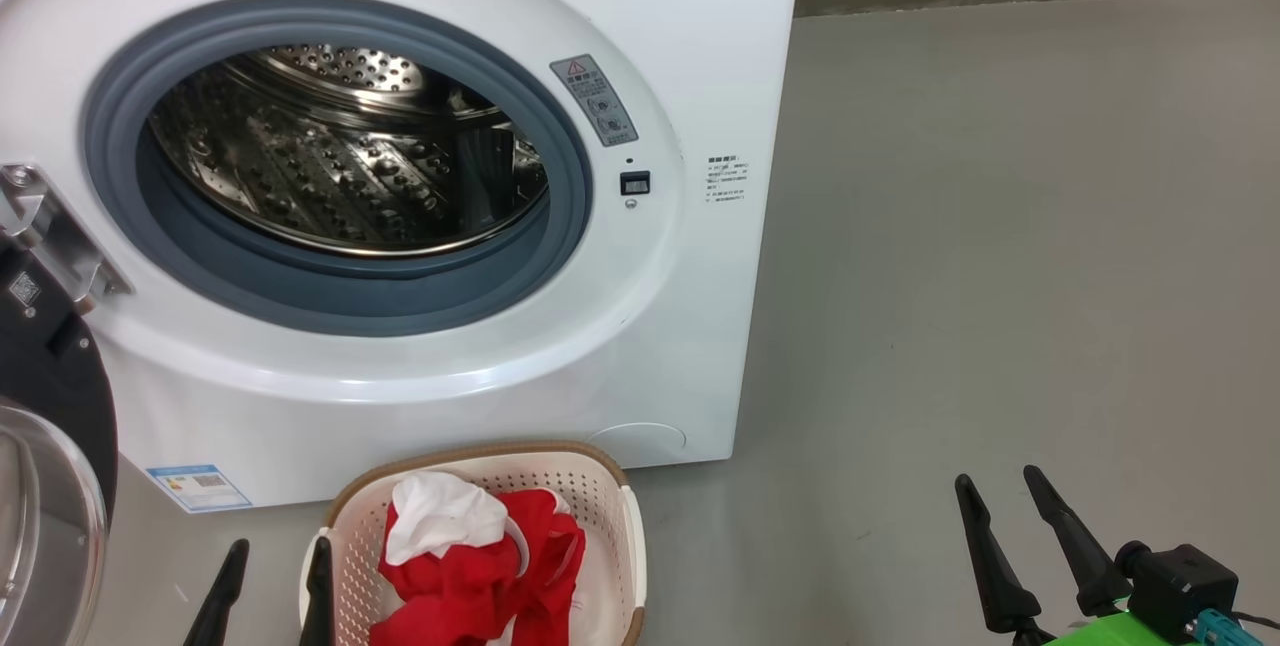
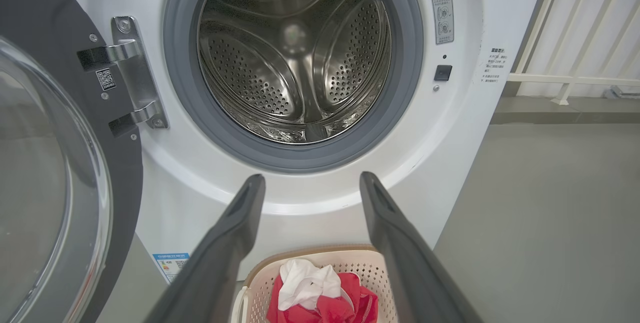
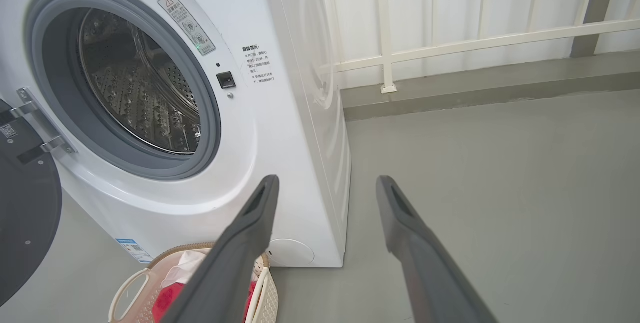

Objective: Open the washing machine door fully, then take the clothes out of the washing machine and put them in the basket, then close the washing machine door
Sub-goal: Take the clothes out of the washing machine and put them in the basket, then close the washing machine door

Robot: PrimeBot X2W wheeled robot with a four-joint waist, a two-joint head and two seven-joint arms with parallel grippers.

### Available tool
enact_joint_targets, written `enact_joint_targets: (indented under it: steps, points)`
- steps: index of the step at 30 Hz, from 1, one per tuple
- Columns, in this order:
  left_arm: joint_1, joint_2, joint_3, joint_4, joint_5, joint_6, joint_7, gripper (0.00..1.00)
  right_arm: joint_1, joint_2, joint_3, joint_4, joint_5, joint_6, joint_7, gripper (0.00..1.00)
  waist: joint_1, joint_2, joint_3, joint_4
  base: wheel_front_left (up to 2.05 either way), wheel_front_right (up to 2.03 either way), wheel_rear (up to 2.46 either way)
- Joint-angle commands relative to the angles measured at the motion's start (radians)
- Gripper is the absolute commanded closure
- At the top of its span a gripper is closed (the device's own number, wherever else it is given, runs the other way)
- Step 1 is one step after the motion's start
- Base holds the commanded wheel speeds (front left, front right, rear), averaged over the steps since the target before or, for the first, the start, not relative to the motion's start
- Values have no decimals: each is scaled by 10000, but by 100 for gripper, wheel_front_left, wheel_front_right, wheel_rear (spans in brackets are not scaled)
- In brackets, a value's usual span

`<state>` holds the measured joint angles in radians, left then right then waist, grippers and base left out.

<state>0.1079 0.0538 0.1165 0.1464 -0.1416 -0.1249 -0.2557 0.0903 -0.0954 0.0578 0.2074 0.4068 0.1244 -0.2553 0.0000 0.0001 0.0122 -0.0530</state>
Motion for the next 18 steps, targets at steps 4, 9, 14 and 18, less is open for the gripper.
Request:
enact_joint_targets:
  steps: [4, 9, 14, 18]
  points:
    - [-187, 51, 359, -321, -13, -56, -61, 0, -144, -138, 216, -282, 45, 63, -65, 0, 0, -1, 10, -45, 0, 0, 0]
    - [-202, 33, 279, -306, -130, -57, -61, 0, -138, -152, 200, -303, 39, 63, -65, 0, 0, -1, -12, -46, 0, 0, 0]
    - [-256, 24, 246, -238, -10, -57, -61, 0, -133, -127, 192, -298, 29, 63, -65, 0, 0, -1, -20, 8, -17, 17, 0]
    - [-293, 15, 260, -208, 51, -57, -61, 0, -137, -103, 207, -273, 31, 63, -65, 0, 0, -1, -24, 47, -76, 76, 0]
